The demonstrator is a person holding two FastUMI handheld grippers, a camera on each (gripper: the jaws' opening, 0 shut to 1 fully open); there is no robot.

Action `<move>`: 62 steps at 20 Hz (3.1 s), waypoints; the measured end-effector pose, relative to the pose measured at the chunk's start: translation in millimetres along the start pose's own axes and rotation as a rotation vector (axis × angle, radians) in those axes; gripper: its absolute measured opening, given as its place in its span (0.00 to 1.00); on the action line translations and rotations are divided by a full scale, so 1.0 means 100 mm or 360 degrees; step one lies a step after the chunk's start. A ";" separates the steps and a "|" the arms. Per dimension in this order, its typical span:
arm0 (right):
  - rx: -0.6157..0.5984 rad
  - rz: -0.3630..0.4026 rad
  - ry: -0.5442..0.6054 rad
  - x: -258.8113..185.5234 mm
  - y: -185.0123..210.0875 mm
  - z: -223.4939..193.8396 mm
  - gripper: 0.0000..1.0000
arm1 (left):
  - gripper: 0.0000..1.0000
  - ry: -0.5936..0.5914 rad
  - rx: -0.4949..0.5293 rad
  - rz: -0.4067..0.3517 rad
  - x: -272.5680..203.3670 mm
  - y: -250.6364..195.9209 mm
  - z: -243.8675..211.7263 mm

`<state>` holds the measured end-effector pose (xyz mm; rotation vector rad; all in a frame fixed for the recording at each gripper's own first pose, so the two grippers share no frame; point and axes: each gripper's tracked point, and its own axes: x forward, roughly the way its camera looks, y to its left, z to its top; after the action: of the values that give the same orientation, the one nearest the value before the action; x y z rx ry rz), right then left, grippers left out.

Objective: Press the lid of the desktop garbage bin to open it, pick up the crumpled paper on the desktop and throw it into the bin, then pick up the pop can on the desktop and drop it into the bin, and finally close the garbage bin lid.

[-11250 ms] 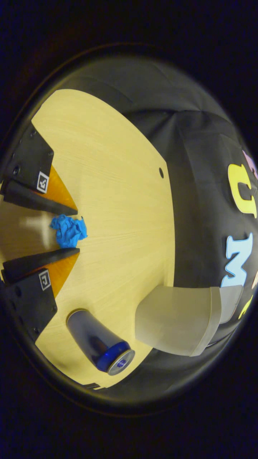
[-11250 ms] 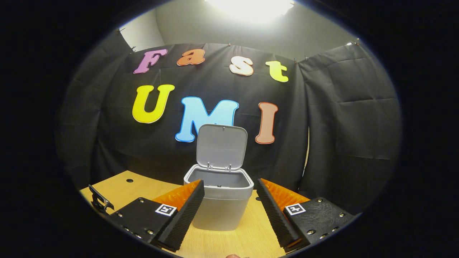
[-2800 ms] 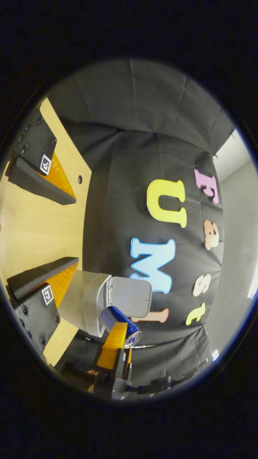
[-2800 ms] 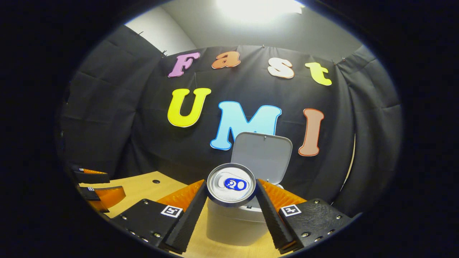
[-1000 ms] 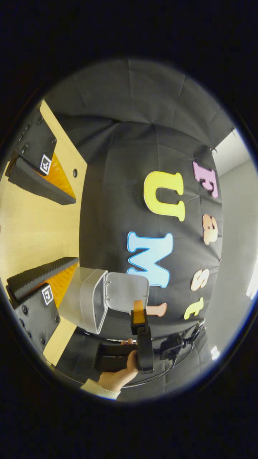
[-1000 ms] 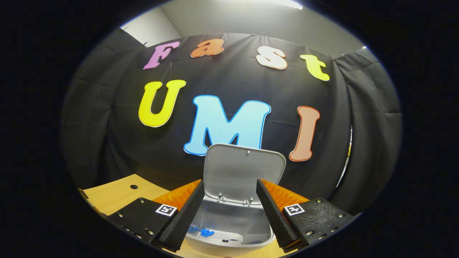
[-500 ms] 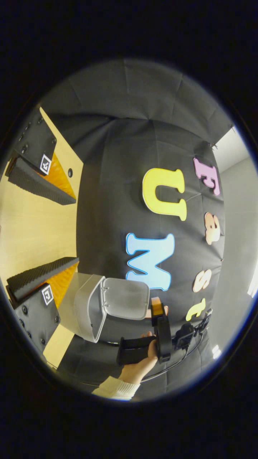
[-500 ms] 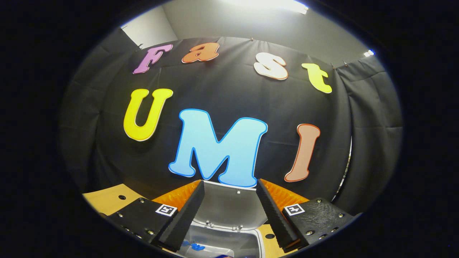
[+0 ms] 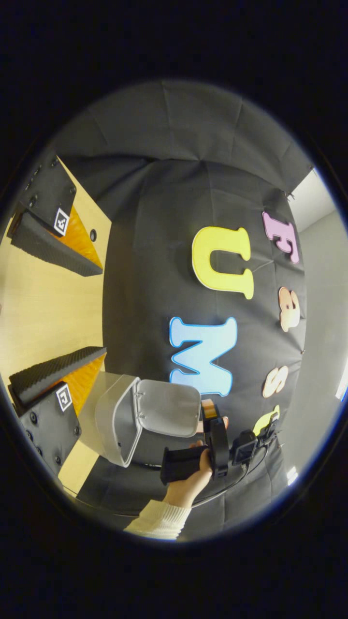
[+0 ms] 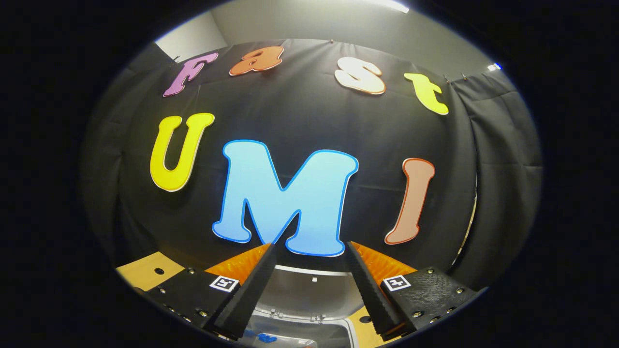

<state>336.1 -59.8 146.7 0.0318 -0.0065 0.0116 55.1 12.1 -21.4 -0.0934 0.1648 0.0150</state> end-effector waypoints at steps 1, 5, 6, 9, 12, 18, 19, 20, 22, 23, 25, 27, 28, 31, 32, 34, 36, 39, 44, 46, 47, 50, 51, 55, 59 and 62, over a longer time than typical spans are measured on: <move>0.0014 0.0004 0.0001 0.01 -0.01 0.00 0.93 | 0.95 0.0001 -0.0001 0.0002 0.01 0.00 0.01; 0.0049 0.0067 0.0005 -0.05 0.00 -0.05 0.92 | 0.95 -0.0027 -0.0013 -0.0018 0.09 -0.08 0.01; 0.0060 0.0076 0.0000 -0.08 -0.01 -0.06 0.92 | 0.95 -0.0028 -0.0013 -0.0024 0.09 -0.09 -0.01; 0.0116 0.0095 -0.0010 -0.21 0.01 -0.12 0.94 | 0.95 -0.0030 -0.0005 -0.0031 0.08 -0.14 -0.06; 0.0166 0.0113 -0.0014 -0.34 0.03 -0.18 0.94 | 0.95 -0.0050 -0.0001 -0.0027 0.00 -0.15 -0.09; 0.0208 0.0134 -0.0028 -0.69 0.08 -0.38 0.94 | 0.95 -0.0054 0.0007 -0.0053 -0.13 -0.19 -0.26; 0.0206 0.0137 -0.0007 -0.76 0.09 -0.43 0.94 | 0.95 -0.0048 0.0008 -0.0044 -0.16 -0.18 -0.27; 0.0206 0.0142 0.0018 -0.84 0.11 -0.48 0.94 | 0.95 -0.0060 -0.0004 -0.0048 -0.21 -0.19 -0.25; 0.0215 0.0143 0.0042 -0.96 0.12 -0.59 0.94 | 0.96 -0.0069 -0.0011 -0.0051 -0.28 -0.21 -0.24; 0.0218 0.0142 0.0039 -1.01 0.13 -0.62 0.94 | 0.95 -0.0066 -0.0005 -0.0047 -0.29 -0.20 -0.25; 0.0224 0.0148 0.0067 -1.08 0.16 -0.74 0.94 | 0.95 -0.0070 -0.0006 -0.0049 -0.33 -0.23 -0.25; 0.0241 0.0154 0.0129 -1.14 0.19 -0.91 0.93 | 0.95 -0.0073 -0.0006 -0.0045 -0.35 -0.24 -0.25; 0.0255 0.0159 0.0168 -1.17 0.22 -1.01 0.93 | 0.95 -0.0078 -0.0003 -0.0039 -0.37 -0.24 -0.24; 0.0269 0.0164 0.0250 -1.15 0.28 -1.30 0.93 | 0.95 -0.0078 0.0004 -0.0024 -0.41 -0.22 -0.24; 0.0265 0.0162 0.0273 -1.13 0.29 -1.38 0.93 | 0.96 -0.0074 0.0009 -0.0018 -0.42 -0.21 -0.26; 0.0271 0.0156 0.0285 -1.09 0.31 -1.53 0.94 | 0.95 -0.0067 0.0017 -0.0002 -0.43 -0.18 -0.26; 0.0274 0.0147 0.0252 -1.06 0.32 -1.60 0.95 | 0.95 -0.0066 0.0024 0.0017 -0.43 -0.15 -0.25; 0.0250 0.0146 0.0243 -1.02 0.32 -1.76 0.94 | 0.96 -0.0064 0.0029 0.0035 -0.43 -0.12 -0.26; 0.0181 0.0150 0.0195 -1.01 0.32 -1.84 0.95 | 0.96 -0.0061 0.0027 0.0050 -0.40 -0.13 -0.27; 0.0191 0.0160 0.0166 -1.00 0.34 -1.90 0.95 | 0.95 -0.0059 0.0019 0.0050 -0.40 -0.14 -0.27; 0.0172 0.0165 0.0146 -0.99 0.34 -1.91 0.95 | 0.95 -0.0058 0.0018 0.0052 -0.39 -0.15 -0.28; 0.0221 0.0133 0.0141 -1.00 0.35 -1.98 0.97 | 0.95 -0.0062 0.0015 0.0060 -0.42 -0.17 -0.28; 0.0222 0.0128 0.0116 -0.99 0.35 -1.98 0.97 | 0.95 -0.0070 0.0012 0.0065 -0.43 -0.17 -0.27; 0.0226 0.0122 0.0110 -1.00 0.34 -1.91 0.96 | 0.95 -0.0096 -0.0010 0.0082 -0.47 -0.19 -0.21; 0.0204 0.0123 0.0202 -1.04 0.34 -1.89 0.95 | 0.95 -0.0134 -0.0033 0.0072 -0.50 -0.23 -0.14; 0.0166 0.0157 0.0200 -1.25 0.35 -1.77 0.95 | 0.95 -0.0133 -0.0031 0.0101 -0.53 -0.21 -0.15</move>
<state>211.6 -20.4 -30.4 0.1350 0.1183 0.1125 1.1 -11.1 -25.7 -0.1065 0.0838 0.0838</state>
